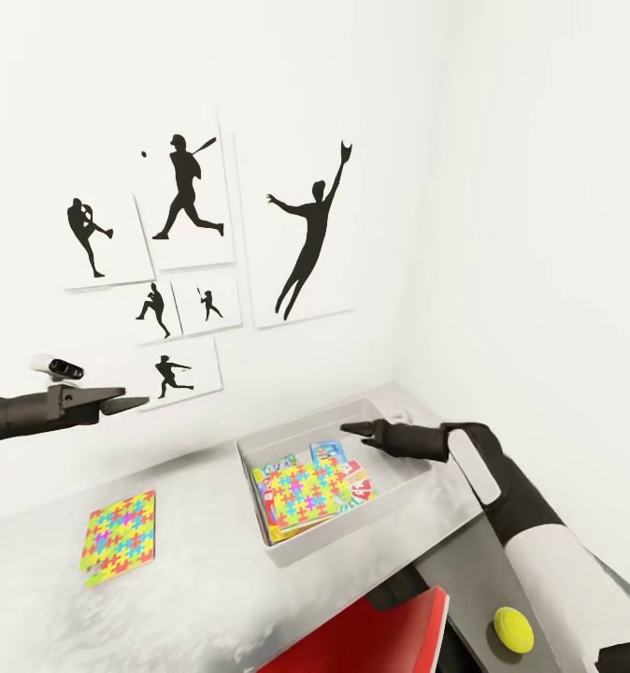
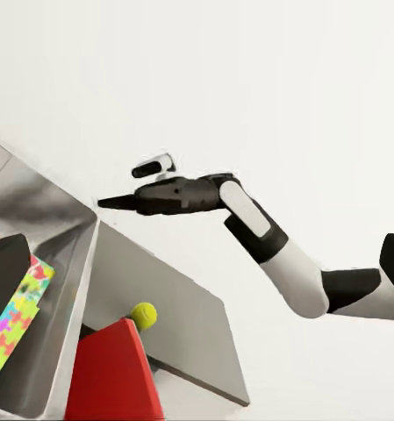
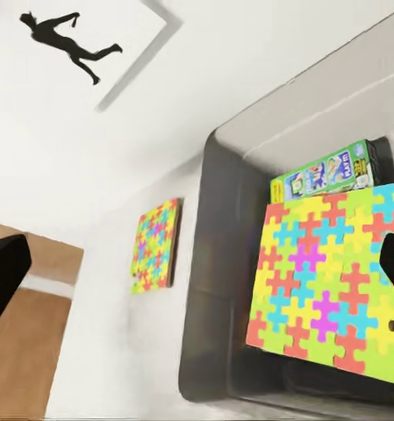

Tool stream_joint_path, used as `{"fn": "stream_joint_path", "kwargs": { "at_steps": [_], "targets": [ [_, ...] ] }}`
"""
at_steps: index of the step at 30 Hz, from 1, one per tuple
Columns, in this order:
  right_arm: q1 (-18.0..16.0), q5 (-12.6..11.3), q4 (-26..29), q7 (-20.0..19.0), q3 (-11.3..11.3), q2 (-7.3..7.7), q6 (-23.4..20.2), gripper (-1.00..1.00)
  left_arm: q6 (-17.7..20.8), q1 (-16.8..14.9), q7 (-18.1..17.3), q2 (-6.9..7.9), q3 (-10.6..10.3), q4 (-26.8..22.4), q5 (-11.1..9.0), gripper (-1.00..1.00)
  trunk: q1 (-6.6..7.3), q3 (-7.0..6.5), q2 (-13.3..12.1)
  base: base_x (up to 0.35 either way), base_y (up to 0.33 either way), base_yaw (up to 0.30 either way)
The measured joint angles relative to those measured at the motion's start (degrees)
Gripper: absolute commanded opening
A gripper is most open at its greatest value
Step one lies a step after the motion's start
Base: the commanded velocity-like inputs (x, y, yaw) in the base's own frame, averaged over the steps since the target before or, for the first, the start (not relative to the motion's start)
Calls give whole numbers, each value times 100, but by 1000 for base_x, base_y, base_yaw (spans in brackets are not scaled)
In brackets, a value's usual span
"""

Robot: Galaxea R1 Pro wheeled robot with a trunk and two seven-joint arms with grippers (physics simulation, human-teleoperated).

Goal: Put all the toys in the child's room - the three board games (two on the bed and one on the table), the two jigsaw puzzles on the table, and the tennis ball on the table - inside the toy box on the table in the child's room.

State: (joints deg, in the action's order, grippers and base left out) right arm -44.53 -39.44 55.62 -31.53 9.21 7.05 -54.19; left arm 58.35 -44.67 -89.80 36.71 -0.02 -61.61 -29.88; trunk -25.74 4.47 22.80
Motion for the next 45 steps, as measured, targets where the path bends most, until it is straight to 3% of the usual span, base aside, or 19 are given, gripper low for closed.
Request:
{"fn": "stream_joint_path", "kwargs": {
  "at_steps": [2,8,13,18,26,45],
  "targets": [
    [639,21,872,-273,-206,80,-19,100,-31,157,1,176,12,34,-5,100,1,2,2,0,0,0],
    [1425,17,1644,-404,-504,107,0,100,-49,565,0,239,15,67,-7,100,0,1,-1,0,0,0],
    [2034,16,2361,-415,-528,98,0,100,-45,887,0,258,37,4,-20,100,0,0,0,0,0,0],
    [2598,5,3111,-450,-661,106,-33,100,-31,1103,0,346,237,-98,-229,100,-1,0,-1,-28,0,0],
    [2684,65,3199,-940,-819,94,24,100,-33,1266,0,380,293,-113,-295,100,-1,0,-1,-36,0,0],
    [2686,54,3123,-1006,-949,103,48,100,-34,1272,0,378,295,-111,-291,100,-2,0,-1,-46,0,0]
  ]
}}
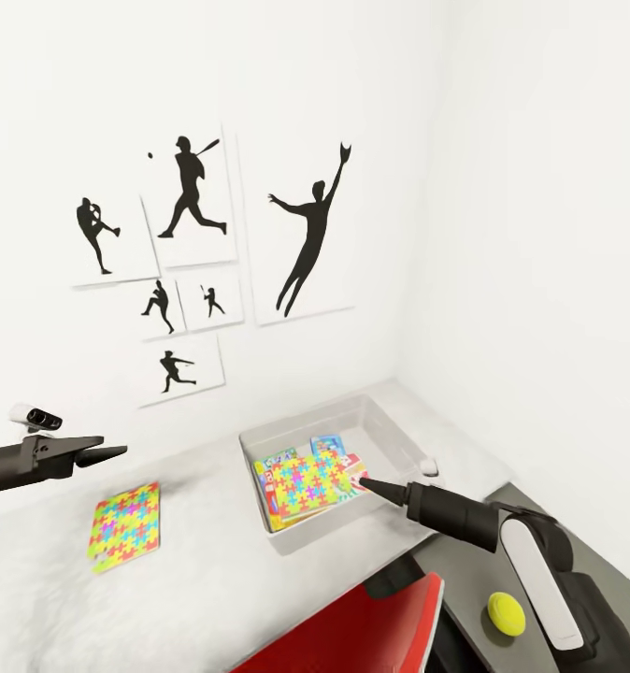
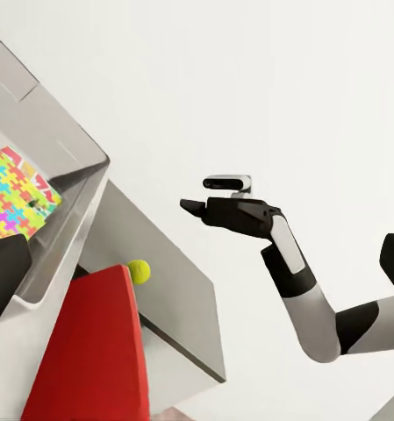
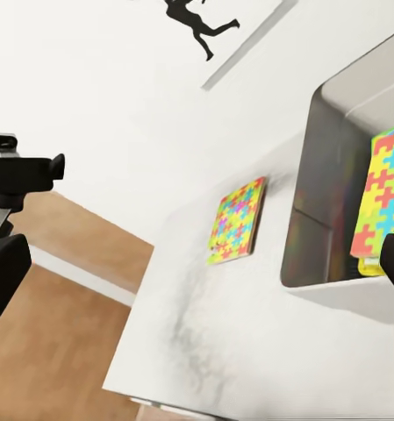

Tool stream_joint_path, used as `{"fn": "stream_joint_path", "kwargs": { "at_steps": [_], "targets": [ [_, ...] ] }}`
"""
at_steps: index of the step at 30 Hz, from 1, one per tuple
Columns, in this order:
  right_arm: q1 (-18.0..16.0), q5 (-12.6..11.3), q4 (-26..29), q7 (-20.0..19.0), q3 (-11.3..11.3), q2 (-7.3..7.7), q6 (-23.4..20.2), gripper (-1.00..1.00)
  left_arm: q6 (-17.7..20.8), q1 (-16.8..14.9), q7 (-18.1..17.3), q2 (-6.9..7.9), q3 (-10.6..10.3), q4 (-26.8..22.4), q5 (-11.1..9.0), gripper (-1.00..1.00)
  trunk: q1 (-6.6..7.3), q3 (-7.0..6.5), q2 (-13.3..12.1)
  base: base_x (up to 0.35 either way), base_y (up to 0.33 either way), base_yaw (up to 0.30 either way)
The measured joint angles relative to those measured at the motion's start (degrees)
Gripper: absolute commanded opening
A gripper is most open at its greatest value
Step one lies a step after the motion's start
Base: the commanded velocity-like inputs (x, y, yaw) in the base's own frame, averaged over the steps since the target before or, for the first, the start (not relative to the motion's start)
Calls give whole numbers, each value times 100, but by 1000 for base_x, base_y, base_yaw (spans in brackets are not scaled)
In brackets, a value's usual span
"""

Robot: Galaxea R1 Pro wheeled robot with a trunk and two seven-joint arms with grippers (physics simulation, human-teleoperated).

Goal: Put all the toys in the child's room - the three board games (two on the bed and one on the table), the two jigsaw puzzles on the table, and the tennis ball on the table - inside the toy box on the table in the child's room.

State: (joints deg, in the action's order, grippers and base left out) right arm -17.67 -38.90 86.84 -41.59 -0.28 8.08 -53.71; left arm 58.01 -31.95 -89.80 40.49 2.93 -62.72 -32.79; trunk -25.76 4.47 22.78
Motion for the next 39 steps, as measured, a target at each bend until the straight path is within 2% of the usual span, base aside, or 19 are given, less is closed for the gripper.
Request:
{"fn": "stream_joint_path", "kwargs": {
  "at_steps": [6,14,22,30,39],
  "targets": [
    [3,5,-3,1,1,-1,-1,100,0,2,1,1,2,-2,0,100,1,0,0,-110,0,96],
    [0,20,-3,49,4,-14,12,100,0,3,1,1,3,-1,4,100,1,0,0,-39,0,270],
    [4,29,-4,57,4,-18,16,100,0,2,1,1,2,3,8,100,-1,0,0,-210,49,291],
    [3,31,-4,58,4,-18,16,100,0,2,1,6,5,3,12,100,0,0,0,-144,129,292],
    [0,30,-5,60,4,-12,24,100,0,1,1,9,10,3,18,100,2,0,0,-33,255,260]
  ]
}}
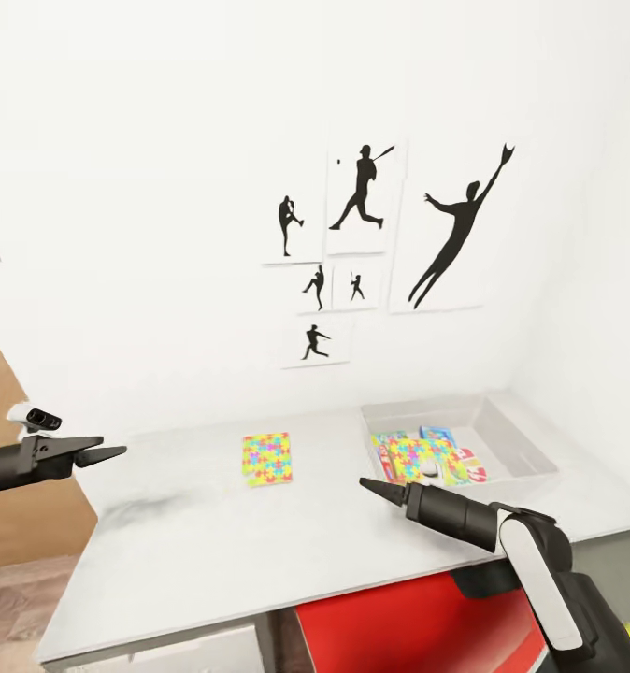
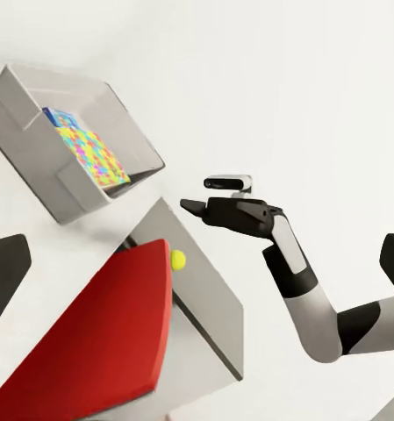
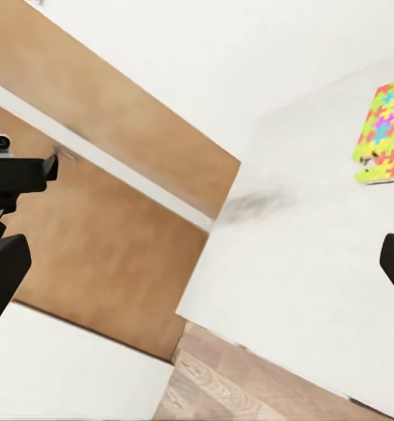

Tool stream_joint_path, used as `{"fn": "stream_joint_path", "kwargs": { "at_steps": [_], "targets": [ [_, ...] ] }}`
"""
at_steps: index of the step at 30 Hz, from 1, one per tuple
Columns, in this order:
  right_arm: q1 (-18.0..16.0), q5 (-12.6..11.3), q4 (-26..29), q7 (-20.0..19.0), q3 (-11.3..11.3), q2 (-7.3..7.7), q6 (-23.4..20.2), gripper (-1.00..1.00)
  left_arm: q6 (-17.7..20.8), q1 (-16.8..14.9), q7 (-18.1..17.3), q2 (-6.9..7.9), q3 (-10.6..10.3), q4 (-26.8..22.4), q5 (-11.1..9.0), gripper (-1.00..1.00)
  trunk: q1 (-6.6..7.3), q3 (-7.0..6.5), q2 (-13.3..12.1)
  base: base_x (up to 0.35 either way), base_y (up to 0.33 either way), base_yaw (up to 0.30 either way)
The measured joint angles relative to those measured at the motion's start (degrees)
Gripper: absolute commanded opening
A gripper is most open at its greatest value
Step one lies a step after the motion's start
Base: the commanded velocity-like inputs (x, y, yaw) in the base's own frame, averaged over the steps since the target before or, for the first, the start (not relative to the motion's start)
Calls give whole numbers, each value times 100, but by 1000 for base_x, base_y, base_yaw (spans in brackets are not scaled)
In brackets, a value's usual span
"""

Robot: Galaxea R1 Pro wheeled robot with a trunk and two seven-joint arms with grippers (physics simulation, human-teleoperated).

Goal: Put all the toys in the child's room - the three board games (two on the bed and one on the table), the two jigsaw puzzles on the table, and the tennis ball on the table - inside the toy box on the table in the child's room.

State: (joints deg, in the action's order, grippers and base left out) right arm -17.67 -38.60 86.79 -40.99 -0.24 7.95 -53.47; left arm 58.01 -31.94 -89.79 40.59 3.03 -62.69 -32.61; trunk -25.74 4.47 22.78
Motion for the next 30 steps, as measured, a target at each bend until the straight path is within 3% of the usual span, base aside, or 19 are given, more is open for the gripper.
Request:
{"fn": "stream_joint_path", "kwargs": {
  "at_steps": [10,30],
  "targets": [
    [0,-1,1,-1,0,4,2,100,0,-1,0,0,-1,1,0,100,1,0,1,21,278,32],
    [1,7,2,-9,-2,13,3,100,0,-1,-1,-1,0,8,-6,100,2,0,1,165,146,0]
  ]
}}
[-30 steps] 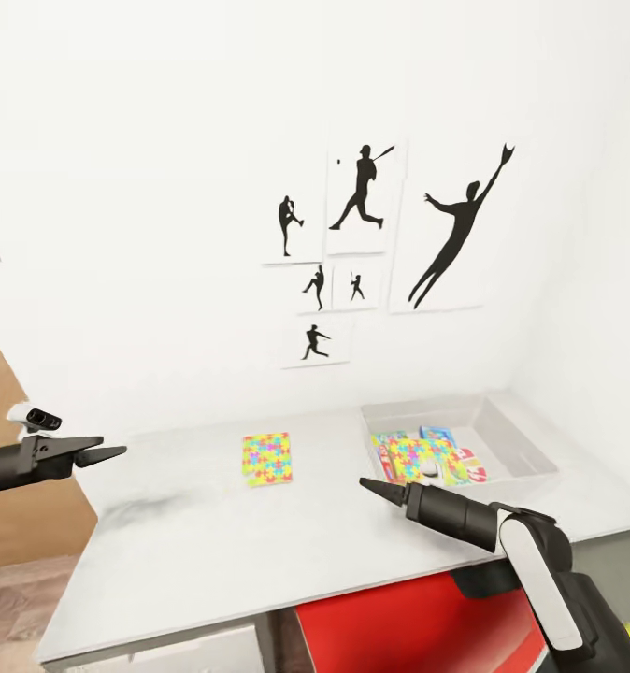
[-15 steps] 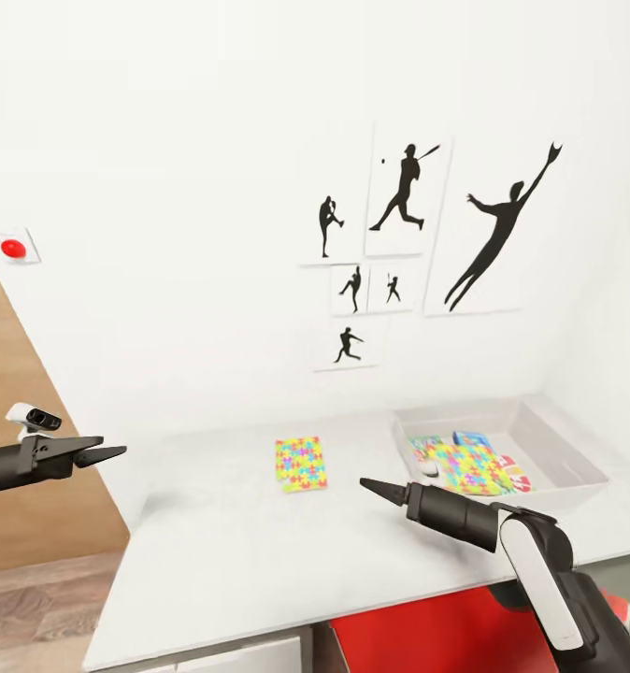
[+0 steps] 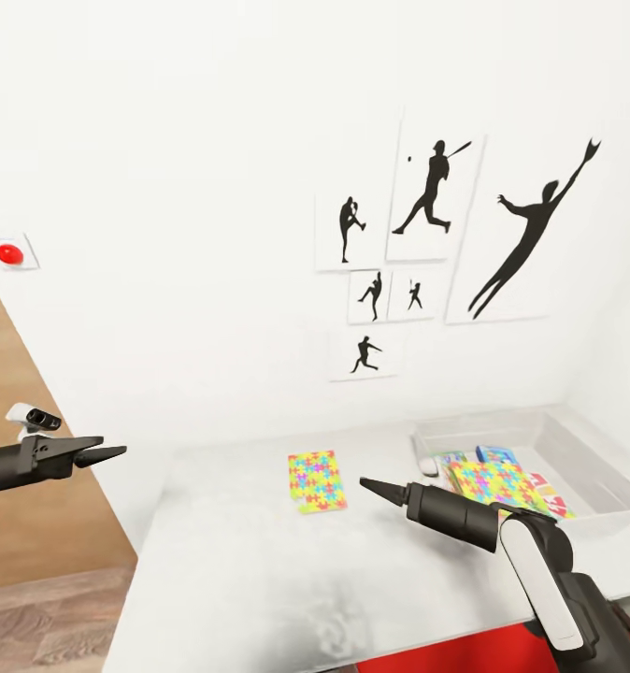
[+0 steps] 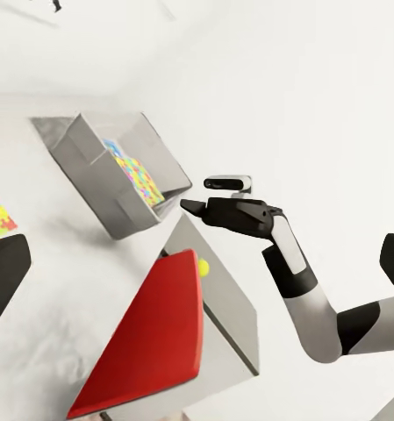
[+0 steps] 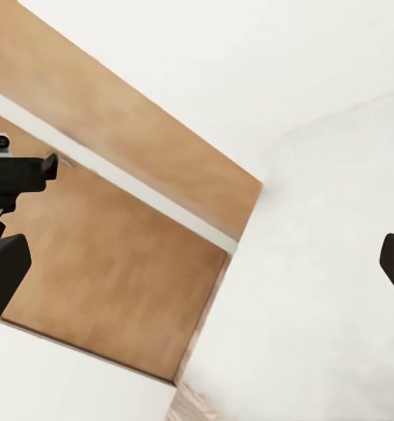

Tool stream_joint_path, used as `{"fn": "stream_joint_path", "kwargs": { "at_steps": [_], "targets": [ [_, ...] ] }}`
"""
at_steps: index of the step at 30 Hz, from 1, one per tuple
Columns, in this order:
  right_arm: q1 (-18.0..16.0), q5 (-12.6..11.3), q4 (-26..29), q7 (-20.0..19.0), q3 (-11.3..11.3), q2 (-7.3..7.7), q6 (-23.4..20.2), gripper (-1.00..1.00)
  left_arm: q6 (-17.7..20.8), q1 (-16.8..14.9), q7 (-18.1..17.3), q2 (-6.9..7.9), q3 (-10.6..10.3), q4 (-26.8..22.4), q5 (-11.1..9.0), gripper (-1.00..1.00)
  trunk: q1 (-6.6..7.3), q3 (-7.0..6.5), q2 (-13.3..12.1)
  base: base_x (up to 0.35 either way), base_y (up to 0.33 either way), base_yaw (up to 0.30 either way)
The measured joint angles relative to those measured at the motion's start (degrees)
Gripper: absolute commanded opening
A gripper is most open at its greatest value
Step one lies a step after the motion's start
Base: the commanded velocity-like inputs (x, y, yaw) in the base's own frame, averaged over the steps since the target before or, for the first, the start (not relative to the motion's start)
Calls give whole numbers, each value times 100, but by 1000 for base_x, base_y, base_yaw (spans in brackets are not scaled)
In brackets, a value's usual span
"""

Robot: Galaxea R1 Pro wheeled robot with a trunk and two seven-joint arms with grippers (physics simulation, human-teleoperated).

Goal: Put all the toys in the child's room - the three board games (two on the bed and one on the table), the two jigsaw puzzles on the table, and the tennis ball on the table - inside the toy box on the table in the child's room.

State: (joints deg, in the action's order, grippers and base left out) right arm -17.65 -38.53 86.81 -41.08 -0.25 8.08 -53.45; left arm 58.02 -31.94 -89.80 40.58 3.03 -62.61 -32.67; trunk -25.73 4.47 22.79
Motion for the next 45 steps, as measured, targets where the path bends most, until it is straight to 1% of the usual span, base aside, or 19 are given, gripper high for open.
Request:
{"fn": "stream_joint_path", "kwargs": {
  "at_steps": [9,25,28,29,31,32,33,34,35,36,37,39,40,41,42,44,45],
  "targets": [
    [2,3,-1,0,1,0,0,100,-4,0,0,0,0,3,0,100,-1,0,-1,92,99,0],
    [4,4,1,6,2,-2,63,100,-8,0,-1,0,-2,2,3,100,-2,0,-1,4,4,0],
    [0,18,9,71,3,-27,75,100,-9,0,-1,-2,-5,4,0,100,-2,0,-1,0,0,0],
    [-1,24,19,159,8,-49,65,100,-9,0,-1,-4,-6,4,0,100,-2,0,-1,0,0,0],
    [-3,32,37,431,27,-77,49,100,-9,0,-1,-7,-7,4,-4,100,-2,0,-1,0,0,0],
    [-13,29,55,732,35,-96,32,100,-9,0,-1,-8,-8,1,-6,100,-2,0,-1,0,0,0],
    [-46,0,89,1123,45,-135,3,100,-9,0,-1,-8,-8,2,-7,100,-2,0,-1,0,0,0],
    [-71,-21,114,1342,52,-166,-23,100,-9,0,-1,-8,-9,3,-8,100,-2,0,-1,0,0,0],
    [-165,-61,173,1763,72,-260,-119,100,-9,0,-1,-9,-9,2,-8,100,-2,0,-1,0,0,0],
    [-323,-101,220,2177,90,-406,-284,100,-9,-1,-1,-9,-10,3,-5,100,-2,-1,-1,0,0,0],
    [-430,-106,237,2383,97,-502,-378,100,-9,0,-1,-9,-9,2,-5,100,-2,-1,-1,0,0,0],
    [-919,-133,246,3087,133,-887,-584,100,-9,-1,0,-14,-10,2,-4,100,-2,-1,-1,0,0,0],
    [-1056,-115,232,3255,148,-980,-613,100,-9,0,0,-16,-9,0,-7,100,-2,-1,-1,0,0,0],
    [-1388,-126,129,3682,244,-1182,-630,100,-9,-1,-1,-27,-10,2,-7,100,-2,-2,-2,0,0,0],
    [-1527,-88,75,3814,300,-1245,-631,100,-9,-1,-1,-26,-9,0,-8,100,-2,-1,-1,0,0,0],
    [-2067,-65,-231,4217,571,-1400,-631,100,-9,-1,-1,-27,-10,1,-8,100,-2,-2,-2,0,0,0],
    [-2375,-47,-506,4389,704,-1465,-633,100,-9,-1,-1,-27,-10,1,-5,100,-2,-2,-2,0,0,0]
  ]
}}
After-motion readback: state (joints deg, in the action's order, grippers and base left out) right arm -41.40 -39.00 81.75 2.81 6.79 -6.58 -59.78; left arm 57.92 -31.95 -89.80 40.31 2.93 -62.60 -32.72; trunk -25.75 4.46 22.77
